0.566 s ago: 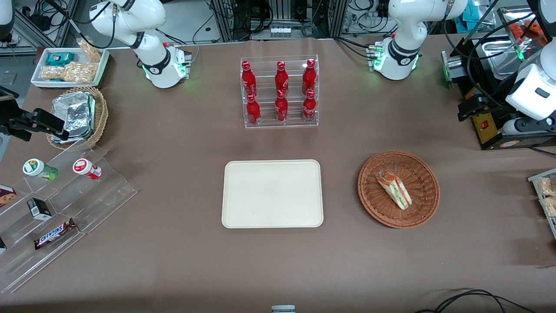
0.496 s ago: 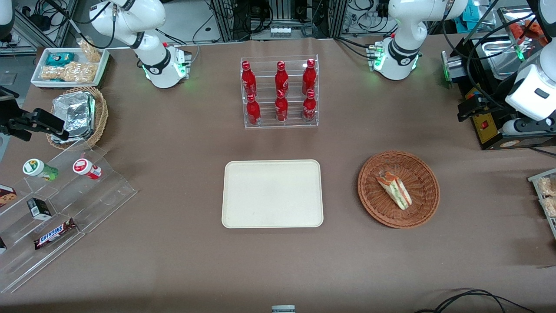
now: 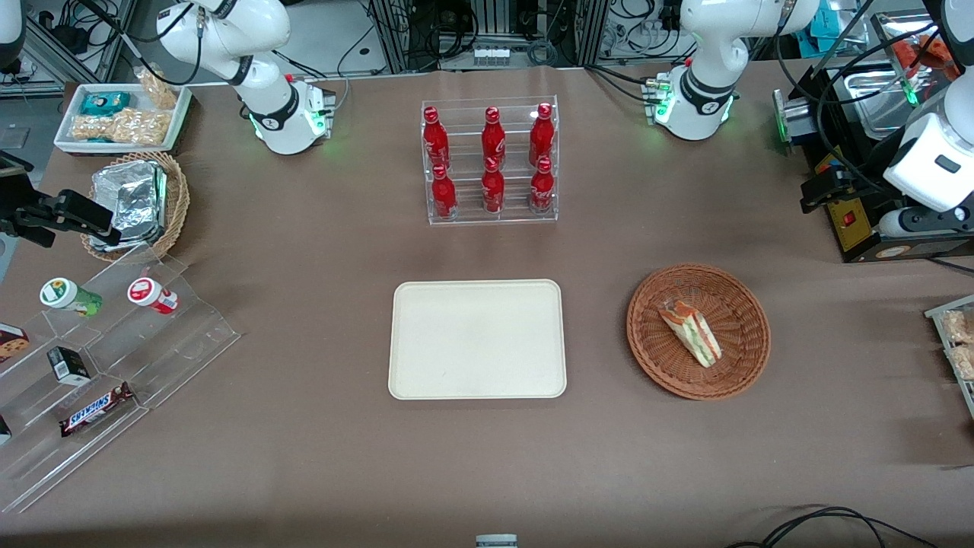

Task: Place sandwich from basket to tray
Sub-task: 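Move the left gripper over the wrapped sandwich in the wicker basket, then lower the left gripper and close it on the wrapped sandwich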

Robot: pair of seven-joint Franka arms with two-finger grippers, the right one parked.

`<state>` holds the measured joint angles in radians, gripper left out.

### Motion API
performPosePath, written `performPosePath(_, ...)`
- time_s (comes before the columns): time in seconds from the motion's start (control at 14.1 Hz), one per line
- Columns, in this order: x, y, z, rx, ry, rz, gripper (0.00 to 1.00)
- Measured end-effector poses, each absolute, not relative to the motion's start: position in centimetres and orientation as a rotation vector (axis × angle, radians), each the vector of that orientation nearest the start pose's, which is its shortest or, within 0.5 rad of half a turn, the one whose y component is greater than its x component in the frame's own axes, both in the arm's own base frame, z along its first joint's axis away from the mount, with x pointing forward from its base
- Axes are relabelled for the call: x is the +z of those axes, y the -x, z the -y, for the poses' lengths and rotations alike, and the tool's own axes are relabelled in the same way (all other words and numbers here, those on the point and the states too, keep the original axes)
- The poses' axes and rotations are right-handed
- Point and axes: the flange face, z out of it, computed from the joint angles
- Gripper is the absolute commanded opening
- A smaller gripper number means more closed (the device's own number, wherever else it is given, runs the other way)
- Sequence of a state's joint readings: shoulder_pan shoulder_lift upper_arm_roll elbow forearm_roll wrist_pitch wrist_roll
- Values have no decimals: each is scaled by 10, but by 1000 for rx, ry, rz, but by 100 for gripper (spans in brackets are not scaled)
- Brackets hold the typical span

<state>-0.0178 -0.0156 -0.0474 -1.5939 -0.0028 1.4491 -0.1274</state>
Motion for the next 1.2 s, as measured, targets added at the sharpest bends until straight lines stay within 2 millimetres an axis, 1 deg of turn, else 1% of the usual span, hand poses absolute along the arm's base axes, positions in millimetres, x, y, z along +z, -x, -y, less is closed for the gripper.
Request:
performPosePath(0.14,604,-536,36,229,3120,96,100)
performPosePath(0.21,595,-538,36,252,3117,95,100)
performPosePath(0.28,582,-542,36,280,3114,95,100)
performPosePath(0.42,543,-555,38,315,3110,92,100)
performPosePath(0.57,490,-567,44,297,3114,88,100)
performPosePath(0.64,464,-569,51,285,3113,108,100)
performPosePath(0.71,441,-569,60,268,3110,150,100)
performPosePath(0.85,405,-566,77,212,3106,240,100)
performPosePath(0.92,392,-564,84,174,3105,305,100)
performPosePath(1.06,369,-562,96,88,3094,490,100)
performPosePath(1.2,350,-559,103,8,3070,705,100)
